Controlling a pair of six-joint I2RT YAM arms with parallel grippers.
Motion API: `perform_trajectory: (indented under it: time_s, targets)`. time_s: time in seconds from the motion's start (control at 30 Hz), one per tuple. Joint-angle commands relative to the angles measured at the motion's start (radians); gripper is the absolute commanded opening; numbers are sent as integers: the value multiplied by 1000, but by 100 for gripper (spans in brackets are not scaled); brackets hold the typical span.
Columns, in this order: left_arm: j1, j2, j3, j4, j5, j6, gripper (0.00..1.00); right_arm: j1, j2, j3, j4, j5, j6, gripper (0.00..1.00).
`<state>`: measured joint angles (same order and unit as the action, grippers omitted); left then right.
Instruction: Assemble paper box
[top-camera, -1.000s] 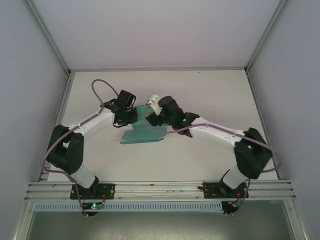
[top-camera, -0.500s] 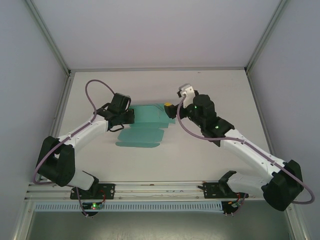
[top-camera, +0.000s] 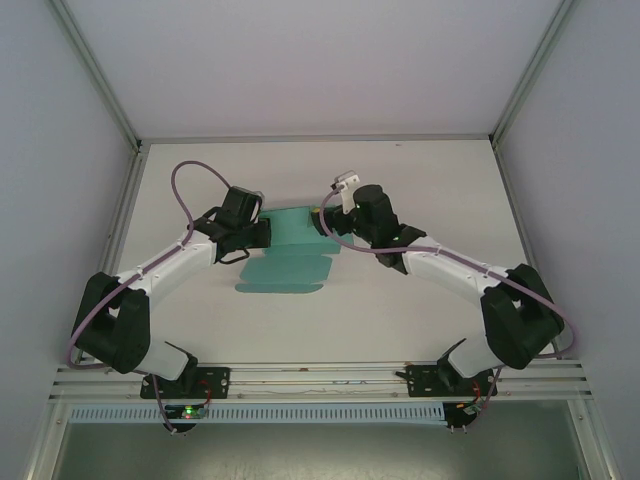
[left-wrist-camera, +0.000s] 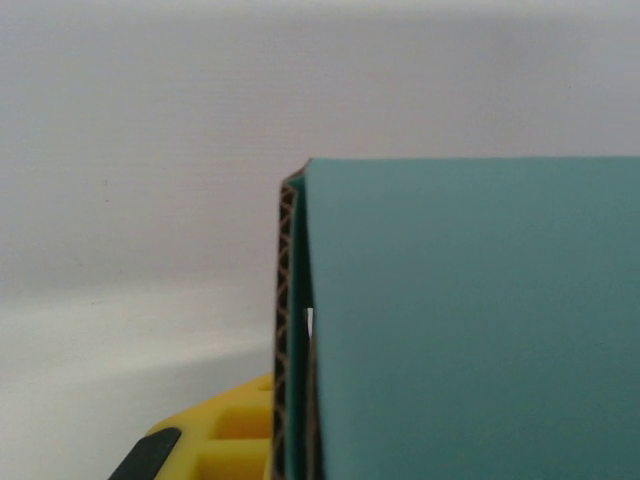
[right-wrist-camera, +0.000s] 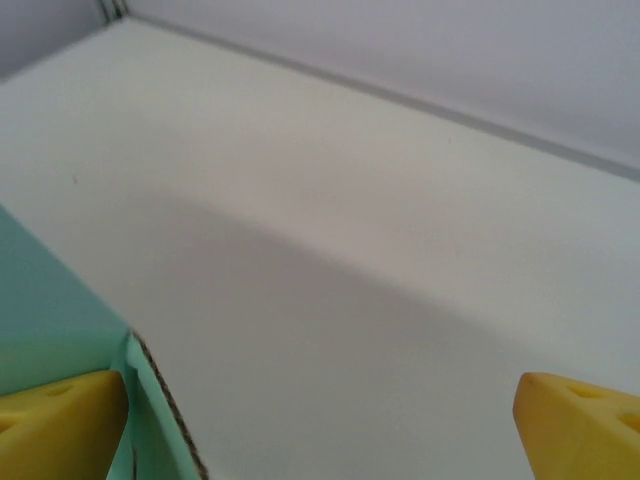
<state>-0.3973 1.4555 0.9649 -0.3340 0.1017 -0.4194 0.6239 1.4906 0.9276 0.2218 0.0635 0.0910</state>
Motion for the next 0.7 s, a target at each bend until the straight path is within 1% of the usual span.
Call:
perform_trajectory:
  time_s: [0.0, 0.13, 0.2, 0.27, 0.4, 0.57, 0.67]
  targets:
    - [-25, -15, 2, 36, 38, 21, 0, 2, 32, 20, 205, 28, 94, 98]
    - [-43, -14, 9, 8, 5, 23, 0, 7, 51, 33, 213, 93, 99, 99]
    - [-44, -19, 5, 10, -7, 11, 0, 8, 45, 26, 204, 83, 77, 98]
    - [-43, -21, 7, -6, -48, -14, 0, 8, 19, 18, 158, 86, 55, 99]
    - [-43, -18, 23, -45, -133, -41, 0, 1, -91, -22, 24, 127, -7, 98]
    - [-44, -19, 19, -29, -115, -39, 0, -27, -255, -71, -154, 174, -42, 99]
    - [-43, -17, 17, -22, -114, -38, 0, -34, -324, -91, -224, 141, -53, 99]
